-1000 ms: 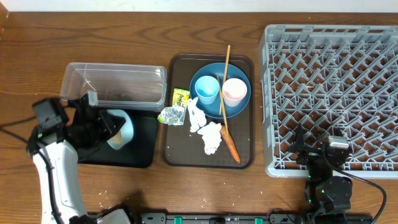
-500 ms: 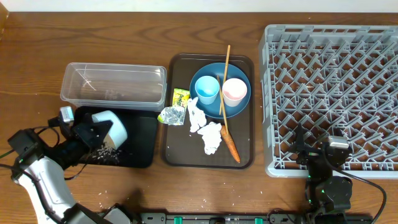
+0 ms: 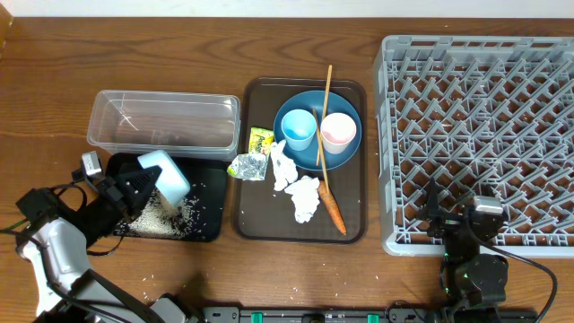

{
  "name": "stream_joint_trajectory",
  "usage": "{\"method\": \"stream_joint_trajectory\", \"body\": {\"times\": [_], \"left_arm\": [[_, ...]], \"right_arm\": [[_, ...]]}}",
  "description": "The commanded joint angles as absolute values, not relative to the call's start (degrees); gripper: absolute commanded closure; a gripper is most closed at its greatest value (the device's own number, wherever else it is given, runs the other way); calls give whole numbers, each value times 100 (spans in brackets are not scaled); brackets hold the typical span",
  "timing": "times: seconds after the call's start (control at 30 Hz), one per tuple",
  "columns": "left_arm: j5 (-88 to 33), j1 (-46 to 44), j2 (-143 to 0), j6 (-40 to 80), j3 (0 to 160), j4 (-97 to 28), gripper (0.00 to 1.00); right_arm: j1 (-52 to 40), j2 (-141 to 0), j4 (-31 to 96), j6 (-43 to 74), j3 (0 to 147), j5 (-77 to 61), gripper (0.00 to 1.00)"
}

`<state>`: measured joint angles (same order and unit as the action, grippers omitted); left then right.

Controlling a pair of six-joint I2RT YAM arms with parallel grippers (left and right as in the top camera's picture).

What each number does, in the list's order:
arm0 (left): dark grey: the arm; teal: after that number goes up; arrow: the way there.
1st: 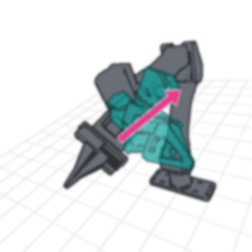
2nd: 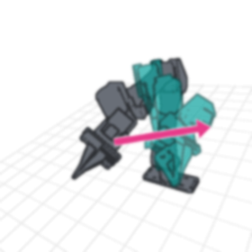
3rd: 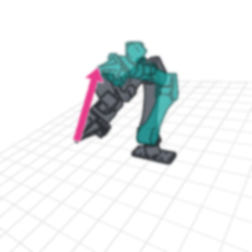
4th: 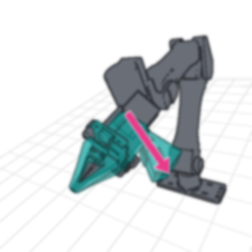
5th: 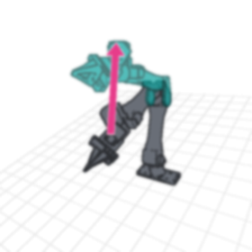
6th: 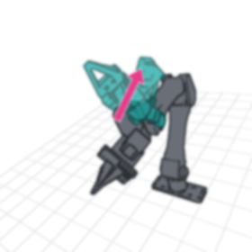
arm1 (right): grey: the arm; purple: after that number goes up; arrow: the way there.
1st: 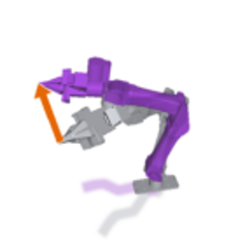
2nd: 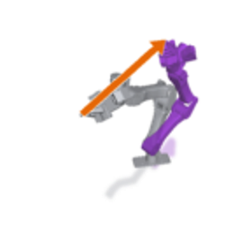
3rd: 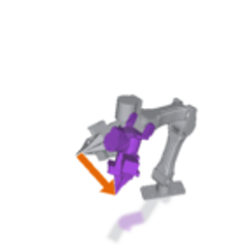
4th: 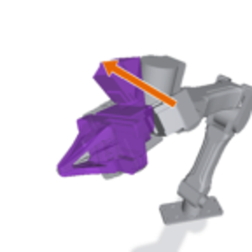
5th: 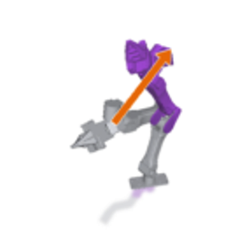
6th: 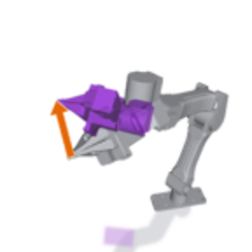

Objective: Sort waste into correct bins and load items into the dishwasher rack
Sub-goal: 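Tilt the bowl with the left gripper to pour rice onto the black tray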

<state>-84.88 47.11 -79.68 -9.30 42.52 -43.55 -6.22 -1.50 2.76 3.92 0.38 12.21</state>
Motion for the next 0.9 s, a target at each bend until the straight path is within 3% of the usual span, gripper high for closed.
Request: {"method": "stream_joint_trajectory", "body": {"times": [0.0, 0.87], "left_arm": [[-8855, 4735, -8060, -1046, 4217, -4539, 94], [-9000, 4735, -8090, -1046, 4217, -4598, 94]], "right_arm": [[-694, -143, 303, 421, 32, 1216, 1], [-694, -143, 303, 421, 32, 1219, 1]]}}
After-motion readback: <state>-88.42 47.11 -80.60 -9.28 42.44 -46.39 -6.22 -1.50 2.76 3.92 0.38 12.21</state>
